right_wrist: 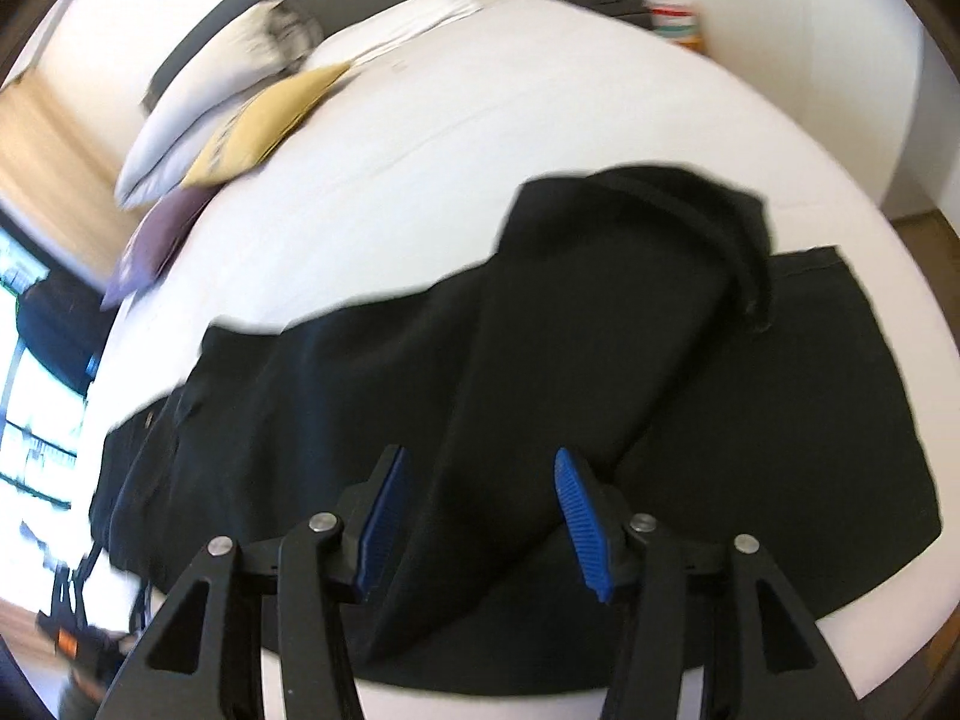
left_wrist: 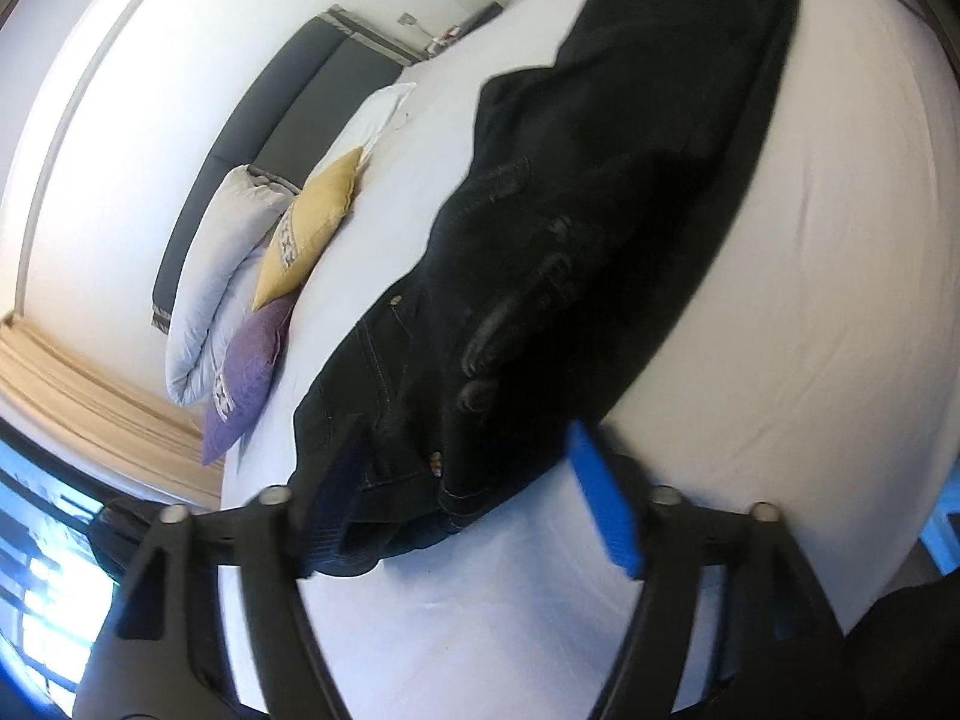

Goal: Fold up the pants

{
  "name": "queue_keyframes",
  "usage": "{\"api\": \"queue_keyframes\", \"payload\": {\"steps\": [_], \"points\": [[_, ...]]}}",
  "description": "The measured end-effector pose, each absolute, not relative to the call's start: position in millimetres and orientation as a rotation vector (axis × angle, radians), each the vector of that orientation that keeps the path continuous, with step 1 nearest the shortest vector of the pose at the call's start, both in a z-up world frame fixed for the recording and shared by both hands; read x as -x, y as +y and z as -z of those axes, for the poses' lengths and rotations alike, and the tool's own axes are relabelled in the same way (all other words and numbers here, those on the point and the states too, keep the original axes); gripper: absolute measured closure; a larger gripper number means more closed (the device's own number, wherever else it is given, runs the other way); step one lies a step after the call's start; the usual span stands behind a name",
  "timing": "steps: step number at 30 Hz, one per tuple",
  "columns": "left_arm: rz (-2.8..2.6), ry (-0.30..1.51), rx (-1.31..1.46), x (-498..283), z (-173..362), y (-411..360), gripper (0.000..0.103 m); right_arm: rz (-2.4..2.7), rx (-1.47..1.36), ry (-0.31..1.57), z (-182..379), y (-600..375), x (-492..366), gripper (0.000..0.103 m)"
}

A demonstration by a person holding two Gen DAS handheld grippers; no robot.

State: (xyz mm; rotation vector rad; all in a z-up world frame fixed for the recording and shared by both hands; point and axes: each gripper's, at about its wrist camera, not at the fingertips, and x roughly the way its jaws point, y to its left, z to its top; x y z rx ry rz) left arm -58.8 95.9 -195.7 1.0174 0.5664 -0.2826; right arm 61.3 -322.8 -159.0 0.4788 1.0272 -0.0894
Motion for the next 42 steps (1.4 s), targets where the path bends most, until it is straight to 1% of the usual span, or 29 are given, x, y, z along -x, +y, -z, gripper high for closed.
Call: {"api": "queue_keyframes", "payload": {"steps": [5, 7, 8, 12, 16, 20, 25, 28, 31, 32, 33, 34, 35, 36, 38, 42], "points": [[0.292, 0.544, -1.027, 58.6, 196.8, 81.3, 0.032, 0.118, -0.399, 0.972, 143.8, -328.0, -87.3, 0.048], [0.292, 0.544, -1.015, 54.8, 196.7, 75.5, 0.032, 0.131, -0.37, 0.959, 137.9, -323.4, -102.9, 0.042], [0.292, 0.544, -1.003, 52.8, 195.4, 74.0, 0.032, 0.14, -0.406, 0.968, 139.4, -329.8, -110.7, 0.04], [0.294, 0.551, -0.951, 44.7, 188.3, 72.4, 0.032, 0.149, -0.853, 1.004, 163.8, -380.2, -123.7, 0.04], [0.29, 0.564, -0.92, 39.4, 186.4, 72.6, 0.032, 0.181, -1.111, 1.079, 186.4, -408.4, -126.1, 0.04], [0.302, 0.562, -0.923, 38.7, 189.1, 68.6, 0.032, 0.187, -1.139, 1.131, 187.1, -406.8, -136.9, 0.04], [0.326, 0.557, -0.941, 41.9, 195.3, 63.3, 0.032, 0.207, -1.277, 1.188, 200.8, -420.7, -142.4, 0.04], [0.338, 0.562, -0.929, 42.7, 196.6, 61.4, 0.032, 0.245, -1.274, 1.201, 198.8, -425.0, -148.0, 0.04], [0.344, 0.565, -0.918, 43.7, 197.6, 60.9, 0.032, 0.252, -1.303, 1.228, 209.0, -430.4, -149.5, 0.041], [0.346, 0.567, -0.913, 43.3, 197.0, 61.3, 0.032, 0.253, -1.294, 1.236, 211.1, -431.9, -149.7, 0.049], [0.347, 0.569, -0.909, 43.5, 196.8, 60.6, 0.032, 0.253, -1.289, 1.239, 212.5, -432.7, -149.3, 0.062], [0.348, 0.569, -0.907, 43.8, 196.7, 60.6, 0.032, 0.253, -1.287, 1.242, 213.7, -433.7, -147.4, 0.071], [0.35, 0.567, -0.905, 44.7, 196.7, 61.6, 0.032, 0.249, -1.278, 1.241, 214.8, -434.0, -145.8, 0.092], [0.352, 0.567, -0.902, 45.4, 196.3, 60.9, 0.032, 0.243, -1.266, 1.237, 214.9, -433.9, -145.1, 0.097], [0.356, 0.567, -0.901, 46.1, 195.8, 61.9, 0.032, 0.22, -1.232, 1.214, 212.5, -432.5, -142.7, 0.099], [0.357, 0.566, -0.905, 48.8, 195.5, 63.6, 0.032, 0.164, -1.181, 1.137, 198.7, -427.3, -134.9, 0.1]]}}
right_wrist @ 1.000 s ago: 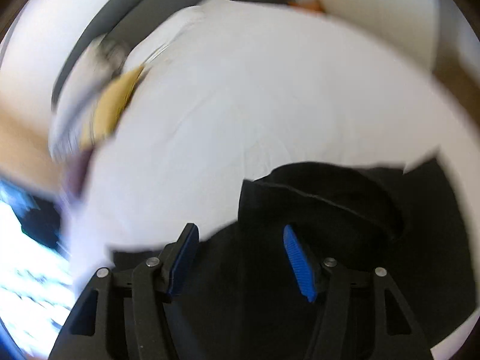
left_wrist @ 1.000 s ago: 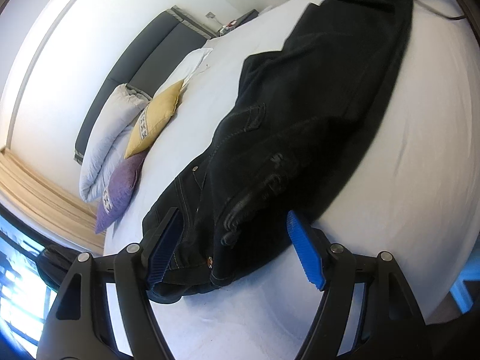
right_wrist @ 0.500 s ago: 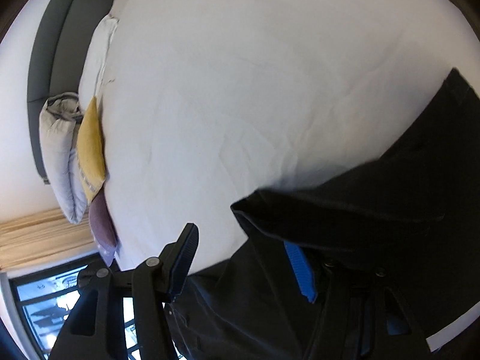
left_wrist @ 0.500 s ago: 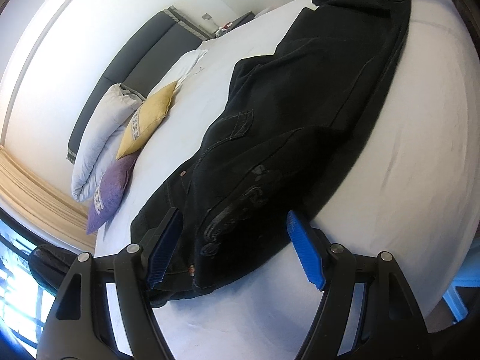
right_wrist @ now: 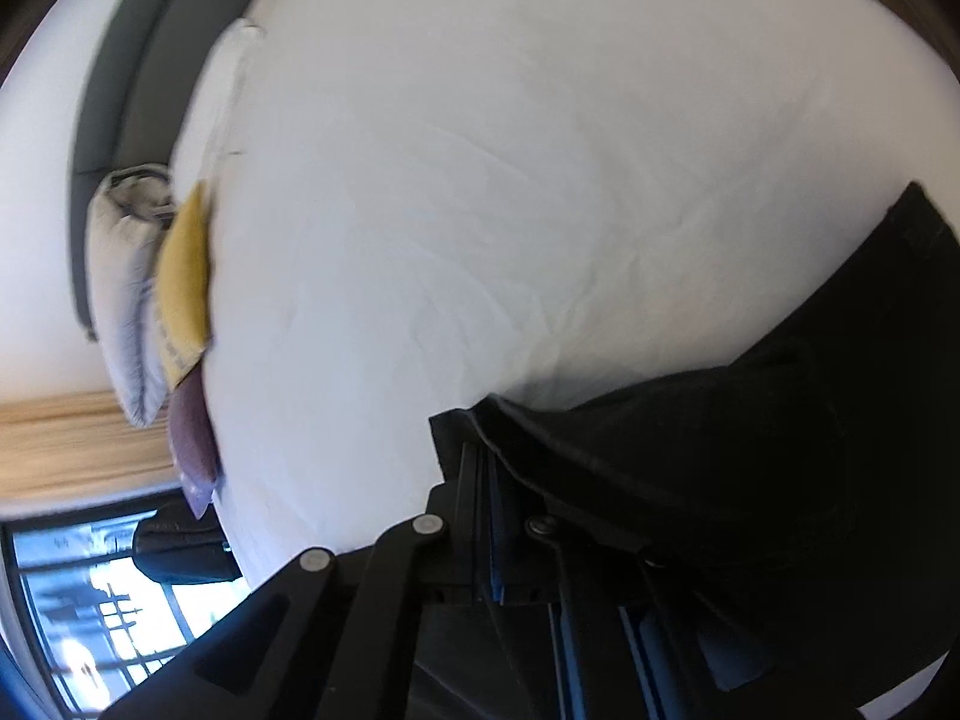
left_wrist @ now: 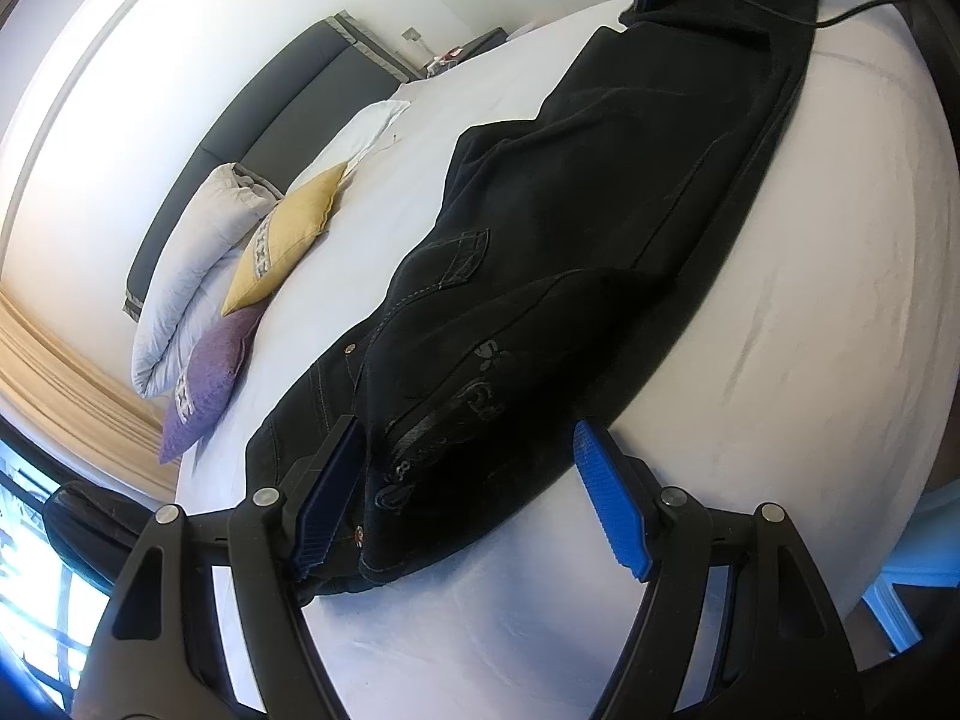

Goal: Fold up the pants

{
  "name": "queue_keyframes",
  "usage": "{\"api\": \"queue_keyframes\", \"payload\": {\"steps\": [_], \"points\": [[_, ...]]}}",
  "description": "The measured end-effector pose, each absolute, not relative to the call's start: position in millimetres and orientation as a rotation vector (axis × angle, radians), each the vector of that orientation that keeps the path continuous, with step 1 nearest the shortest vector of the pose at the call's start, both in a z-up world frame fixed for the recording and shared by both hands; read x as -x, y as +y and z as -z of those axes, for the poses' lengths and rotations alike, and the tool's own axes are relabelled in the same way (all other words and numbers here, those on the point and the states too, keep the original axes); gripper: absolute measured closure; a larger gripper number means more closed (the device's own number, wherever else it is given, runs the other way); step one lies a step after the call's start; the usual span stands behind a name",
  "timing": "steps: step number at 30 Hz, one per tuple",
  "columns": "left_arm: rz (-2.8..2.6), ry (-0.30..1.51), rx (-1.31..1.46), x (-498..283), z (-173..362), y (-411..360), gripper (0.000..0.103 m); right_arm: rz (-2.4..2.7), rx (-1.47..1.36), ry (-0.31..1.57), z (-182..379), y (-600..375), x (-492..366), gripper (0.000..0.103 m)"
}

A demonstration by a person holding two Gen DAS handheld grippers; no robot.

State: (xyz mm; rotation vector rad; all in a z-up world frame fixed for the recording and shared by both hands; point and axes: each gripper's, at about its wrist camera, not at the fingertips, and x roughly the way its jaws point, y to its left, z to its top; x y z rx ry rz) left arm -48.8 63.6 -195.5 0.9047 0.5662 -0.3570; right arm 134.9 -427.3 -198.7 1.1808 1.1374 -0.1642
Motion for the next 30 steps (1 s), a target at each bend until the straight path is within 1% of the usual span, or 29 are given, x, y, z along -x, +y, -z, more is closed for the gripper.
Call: {"api": "queue_keyframes", "payload": {"steps": [5, 7, 8, 9, 10, 11, 12, 13, 14, 15, 17, 19, 20, 21, 23, 24, 30], "points": [[0.353, 0.567, -0.892, 50.5, 190.2, 63.0, 0.032, 0.118, -1.171, 0.989, 175.0, -431.5, -106.2, 0.101], [0.351, 0.567, -0.887, 51.5, 187.8, 63.1, 0.032, 0.124, -1.151, 0.957, 166.0, -437.1, -93.8, 0.101], [0.351, 0.566, -0.885, 52.0, 186.4, 62.9, 0.032, 0.121, -1.113, 0.952, 160.1, -436.1, -93.6, 0.1], [0.349, 0.566, -0.885, 52.7, 185.2, 62.4, 0.032, 0.094, -1.035, 0.952, 149.3, -433.5, -96.5, 0.097], [0.347, 0.565, -0.884, 53.5, 183.8, 61.9, 0.032, 0.055, -0.981, 0.963, 141.3, -429.7, -102.4, 0.097], [0.345, 0.564, -0.884, 54.5, 182.4, 61.4, 0.032, 0.01, -0.91, 0.996, 132.0, -423.3, -112.9, 0.085], [0.344, 0.563, -0.883, 55.2, 181.0, 62.0, 0.032, -0.029, -0.811, 1.046, 122.8, -413.3, -127.0, 0.047], [0.343, 0.564, -0.88, 56.3, 179.9, 61.7, 0.032, -0.061, -0.706, 1.092, 116.1, -403.5, -138.0, 0.028], [0.343, 0.567, -0.878, 56.8, 179.3, 62.3, 0.032, -0.111, -0.564, 1.128, 108.8, -389.2, -149.8, 0.016], [0.339, 0.571, -0.879, 57.5, 179.6, 62.2, 0.032, -0.166, -0.371, 1.13, 99.5, -371.7, -160.1, 0.016], [0.336, 0.582, -0.879, 58.7, 180.8, 63.5, 0.032, -0.263, -0.078, 1.1, 90.1, -346.6, -170.4, 0.016], [0.336, 0.6, -0.878, 59.3, 183.6, 65.8, 0.032, -0.336, 0.079, 1.095, 91.2, -336.4, -180.2, 0.016], [0.336, 0.614, -0.877, 58.9, 186.1, 66.8, 0.032, -0.377, 0.104, 1.119, 96.5, -337.2, -188.6, 0.02], [0.336, 0.623, -0.876, 58.5, 188.1, 68.0, 0.032, -0.404, 0.106, 1.144, 101.7, -339.2, -195.6, 0.027], [0.339, 0.639, -0.874, 57.5, 191.2, 69.2, 0.032, -0.439, 0.131, 1.211, 120.2, -349.5, -201.7, 0.035], [0.341, 0.641, -0.868, 56.9, 190.6, 69.3, 0.032, -0.433, 0.15, 1.24, 129.0, -352.4, -208.2, 0.036], [0.353, 0.676, -0.825, 47.0, 190.0, 72.8, 0.032, -0.434, 0.117, 1.357, 170.7, -375.6, -233.7, 0.037]]}}
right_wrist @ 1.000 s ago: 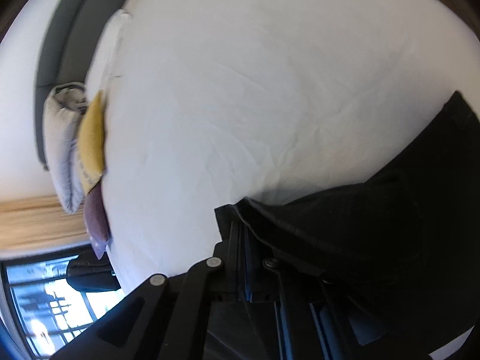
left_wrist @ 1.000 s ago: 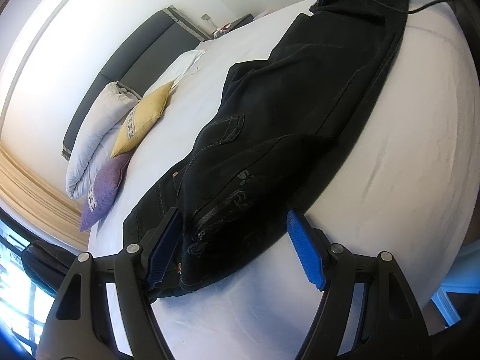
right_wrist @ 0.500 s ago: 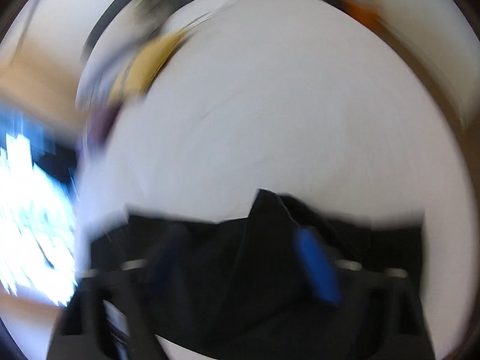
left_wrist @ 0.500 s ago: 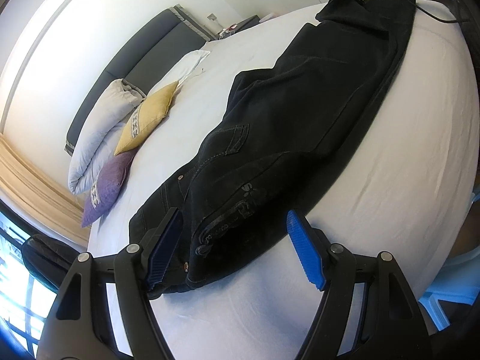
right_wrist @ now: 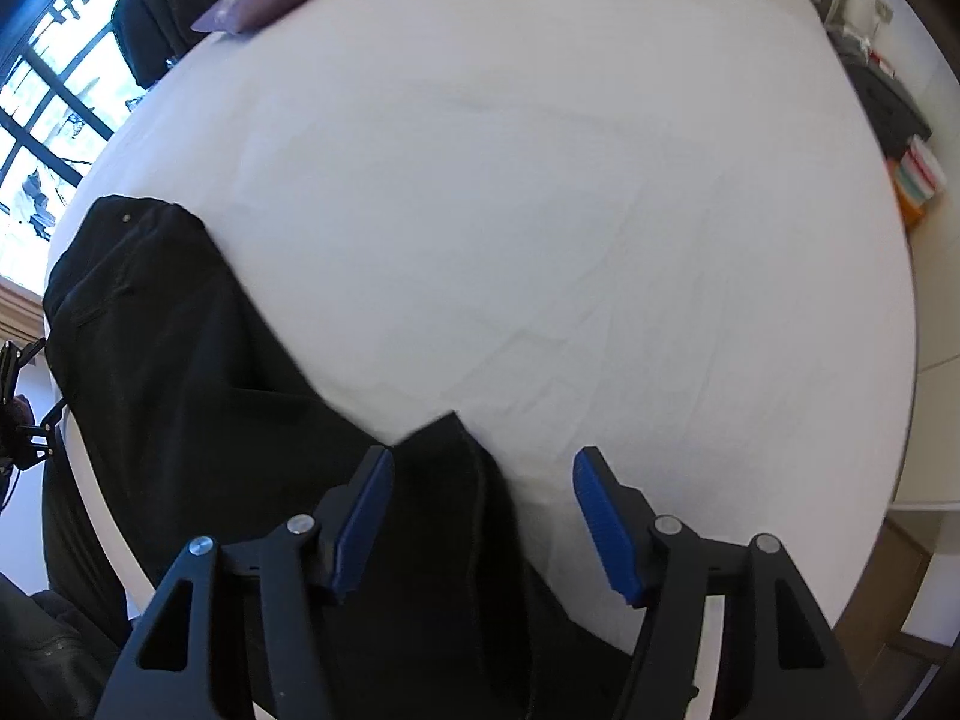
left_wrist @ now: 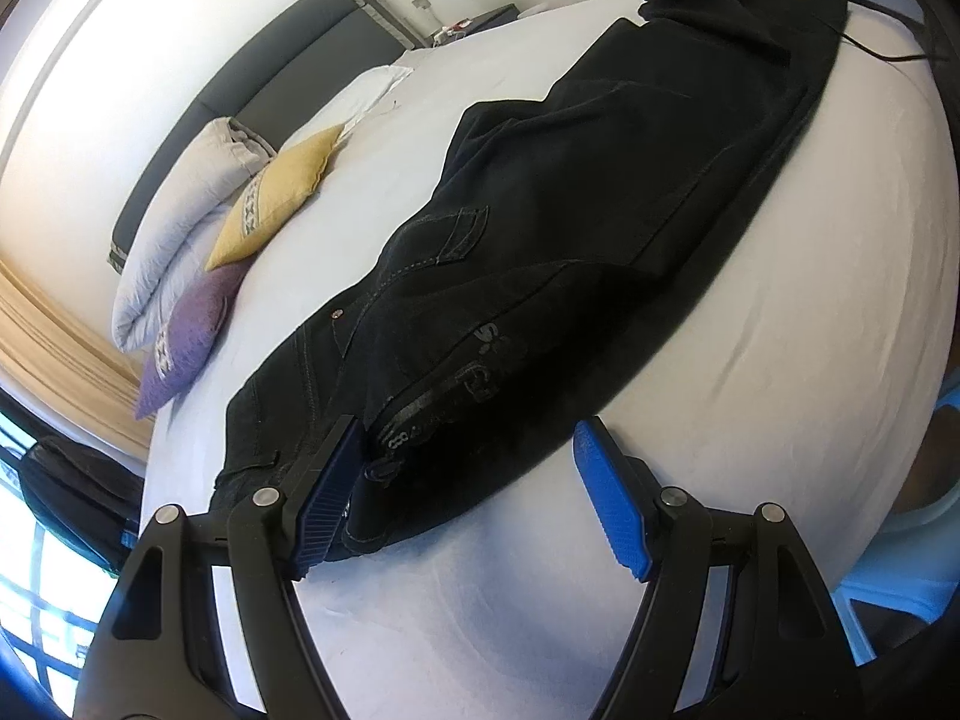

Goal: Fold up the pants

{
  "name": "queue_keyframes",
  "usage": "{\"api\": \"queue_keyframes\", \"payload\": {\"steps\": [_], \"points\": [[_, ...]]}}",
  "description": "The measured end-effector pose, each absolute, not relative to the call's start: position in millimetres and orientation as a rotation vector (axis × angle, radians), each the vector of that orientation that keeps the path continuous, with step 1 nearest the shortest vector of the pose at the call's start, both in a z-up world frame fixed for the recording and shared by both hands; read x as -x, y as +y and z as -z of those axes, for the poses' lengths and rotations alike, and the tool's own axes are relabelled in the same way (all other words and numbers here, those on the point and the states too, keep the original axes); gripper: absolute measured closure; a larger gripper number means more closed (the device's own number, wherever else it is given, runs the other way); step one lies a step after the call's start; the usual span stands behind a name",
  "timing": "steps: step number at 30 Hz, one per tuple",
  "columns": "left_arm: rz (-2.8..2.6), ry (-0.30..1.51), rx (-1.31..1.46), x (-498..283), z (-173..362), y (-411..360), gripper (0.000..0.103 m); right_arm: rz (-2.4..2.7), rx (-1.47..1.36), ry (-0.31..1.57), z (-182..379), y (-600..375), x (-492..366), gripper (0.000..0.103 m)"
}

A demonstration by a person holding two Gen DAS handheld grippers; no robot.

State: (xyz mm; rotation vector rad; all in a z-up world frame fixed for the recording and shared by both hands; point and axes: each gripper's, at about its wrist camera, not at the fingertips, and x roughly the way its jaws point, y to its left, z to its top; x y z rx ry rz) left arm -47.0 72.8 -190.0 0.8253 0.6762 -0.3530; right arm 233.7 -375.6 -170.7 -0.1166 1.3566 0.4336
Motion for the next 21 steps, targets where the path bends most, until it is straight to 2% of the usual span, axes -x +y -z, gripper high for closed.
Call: {"api": "queue_keyframes", "payload": {"steps": [1, 2, 3, 5, 7, 9, 15, 21], "points": [[0.352, 0.682, -0.824, 45.5, 190.9, 72.9, 0.032, -0.445, 0.11, 1.376, 175.3, -376.2, -235.8, 0.038], [0.352, 0.686, -0.825, 44.5, 191.7, 72.6, 0.032, -0.472, 0.111, 1.409, 182.5, -374.9, -237.3, 0.045], [0.352, 0.687, -0.826, 43.7, 192.0, 72.0, 0.032, -0.497, 0.123, 1.426, 185.9, -371.0, -238.5, 0.06], [0.351, 0.69, -0.827, 41.9, 192.0, 70.9, 0.032, -0.527, 0.184, 1.436, 191.3, -363.4, -237.8, 0.08], [0.348, 0.692, -0.827, 40.7, 192.0, 70.4, 0.032, -0.528, 0.193, 1.41, 189.4, -362.4, -237.7, 0.093], [0.347, 0.693, -0.825, 40.5, 191.9, 70.1, 0.032, -0.528, 0.198, 1.365, 182.5, -362.6, -235.2, 0.096], [0.342, 0.691, -0.816, 40.3, 187.4, 66.7, 0.032, -0.493, 0.32, 1.216, 143.6, -358.2, -200.3, 0.098], [0.36, 0.662, -0.825, 49.5, 177.9, 54.0, 0.032, -0.447, 0.406, 1.054, 87.9, -376.4, -122.8, 0.098]]}}
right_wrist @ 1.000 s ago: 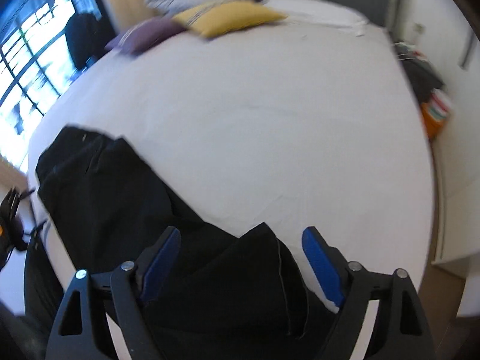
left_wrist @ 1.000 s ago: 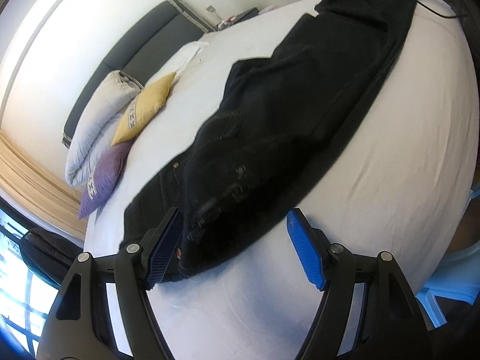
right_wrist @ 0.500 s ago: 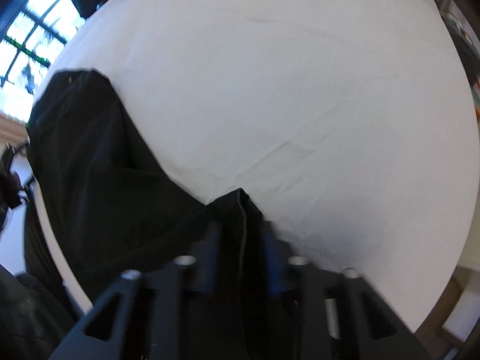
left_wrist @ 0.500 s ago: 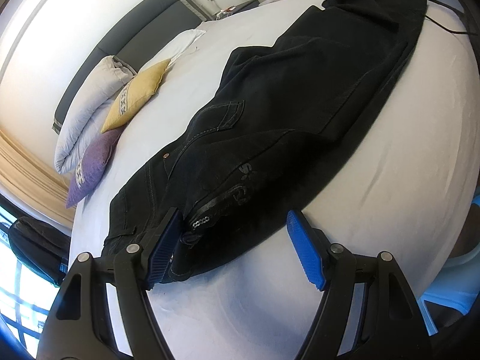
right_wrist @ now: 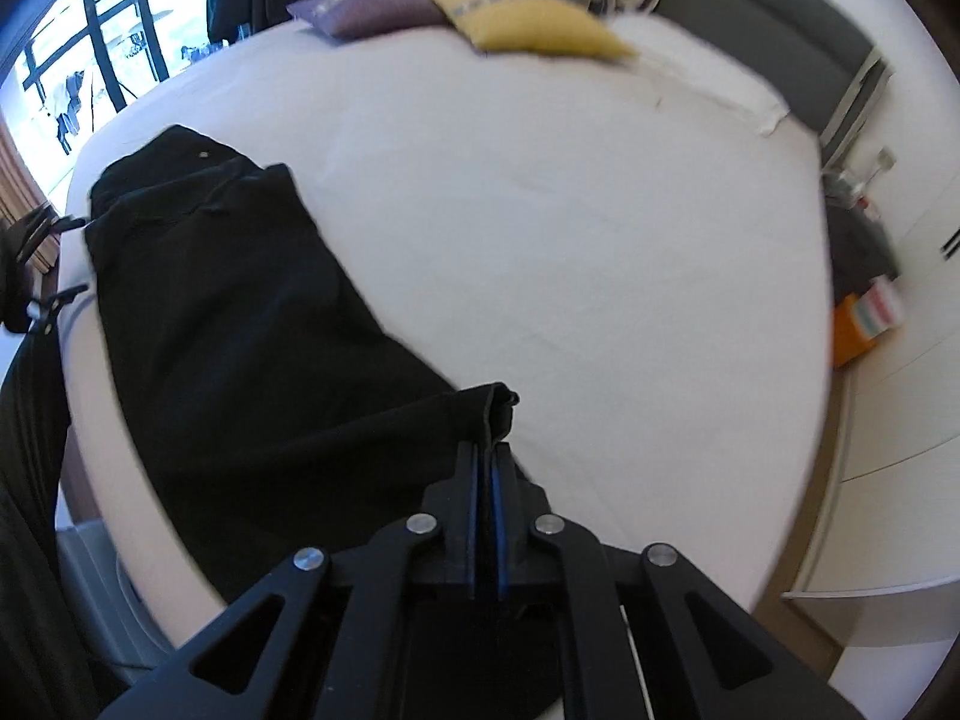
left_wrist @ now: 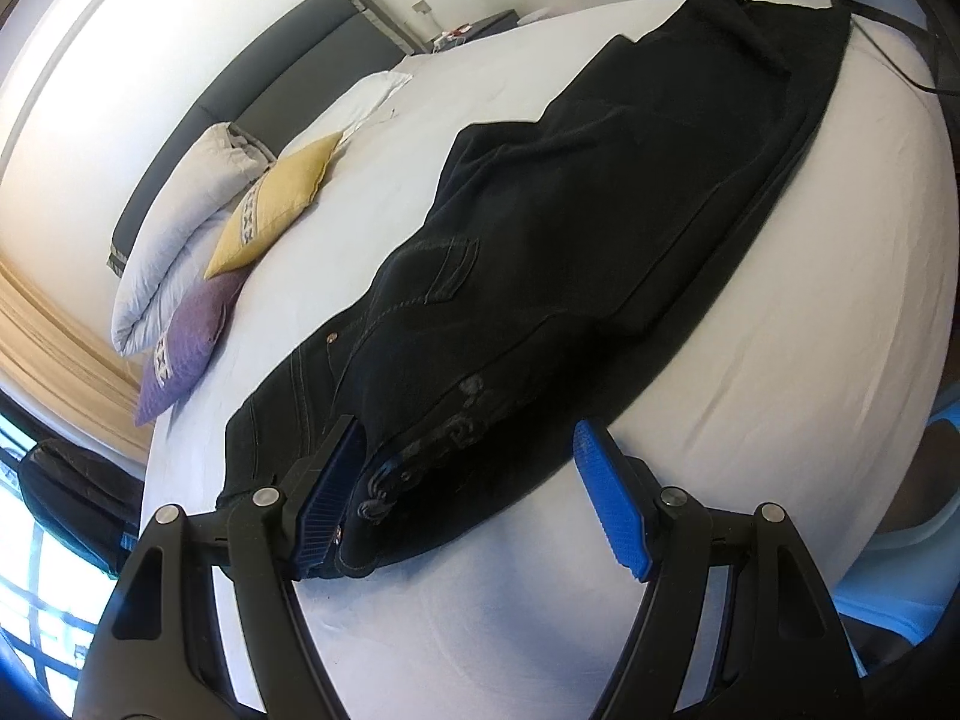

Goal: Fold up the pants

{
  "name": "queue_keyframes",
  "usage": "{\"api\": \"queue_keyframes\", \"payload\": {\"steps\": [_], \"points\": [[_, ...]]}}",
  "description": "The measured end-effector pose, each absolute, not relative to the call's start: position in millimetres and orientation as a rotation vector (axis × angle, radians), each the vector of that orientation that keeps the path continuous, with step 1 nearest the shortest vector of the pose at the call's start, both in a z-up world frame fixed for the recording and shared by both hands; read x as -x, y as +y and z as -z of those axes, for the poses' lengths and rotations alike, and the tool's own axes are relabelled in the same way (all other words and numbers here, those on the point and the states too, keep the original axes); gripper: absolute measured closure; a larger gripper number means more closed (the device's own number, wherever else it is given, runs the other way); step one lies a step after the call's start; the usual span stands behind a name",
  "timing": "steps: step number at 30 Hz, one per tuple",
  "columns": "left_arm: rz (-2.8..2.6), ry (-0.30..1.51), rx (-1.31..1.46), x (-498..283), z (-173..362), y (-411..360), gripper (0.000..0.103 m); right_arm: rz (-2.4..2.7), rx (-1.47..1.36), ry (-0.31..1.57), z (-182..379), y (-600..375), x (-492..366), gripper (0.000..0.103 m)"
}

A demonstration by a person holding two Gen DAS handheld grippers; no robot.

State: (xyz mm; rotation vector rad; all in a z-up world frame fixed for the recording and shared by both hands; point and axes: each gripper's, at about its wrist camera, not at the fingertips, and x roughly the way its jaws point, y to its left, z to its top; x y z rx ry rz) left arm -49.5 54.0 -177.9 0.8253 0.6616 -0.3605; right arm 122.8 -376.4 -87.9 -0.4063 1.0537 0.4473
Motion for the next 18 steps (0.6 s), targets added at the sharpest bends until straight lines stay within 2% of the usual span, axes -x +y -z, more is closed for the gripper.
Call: {"api": "queue_keyframes", "payload": {"steps": [5, 7, 9, 11, 16, 17, 18], "points": [[0.377, 0.645, -0.824, 58.3, 170.0, 40.2, 0.032, -0.387, 0.358, 0.988, 76.5, -388.2, -36.1, 0.098], [0.388, 0.641, -0.823, 61.5, 168.4, 33.7, 0.032, -0.333, 0.305, 0.989, 97.4, -394.5, -4.2, 0.097], [0.399, 0.636, -0.827, 63.8, 167.0, 26.9, 0.032, -0.234, 0.226, 1.048, 127.5, -408.4, 15.7, 0.092], [0.41, 0.624, -0.833, 68.2, 163.9, 17.7, 0.032, -0.075, 0.078, 1.096, 157.0, -430.6, 35.3, 0.091], [0.43, 0.614, -0.835, 77.8, 156.3, 2.9, 0.032, 0.109, -0.366, 1.023, 179.3, -472.4, 75.3, 0.089], [0.432, 0.612, -0.835, 79.6, 155.1, 1.6, 0.032, 0.089, -0.455, 0.99, 178.9, -468.8, 79.6, 0.088], [0.434, 0.61, -0.833, 81.3, 153.8, -0.1, 0.032, 0.066, -0.543, 0.967, 179.2, -467.5, 80.2, 0.081]]}}
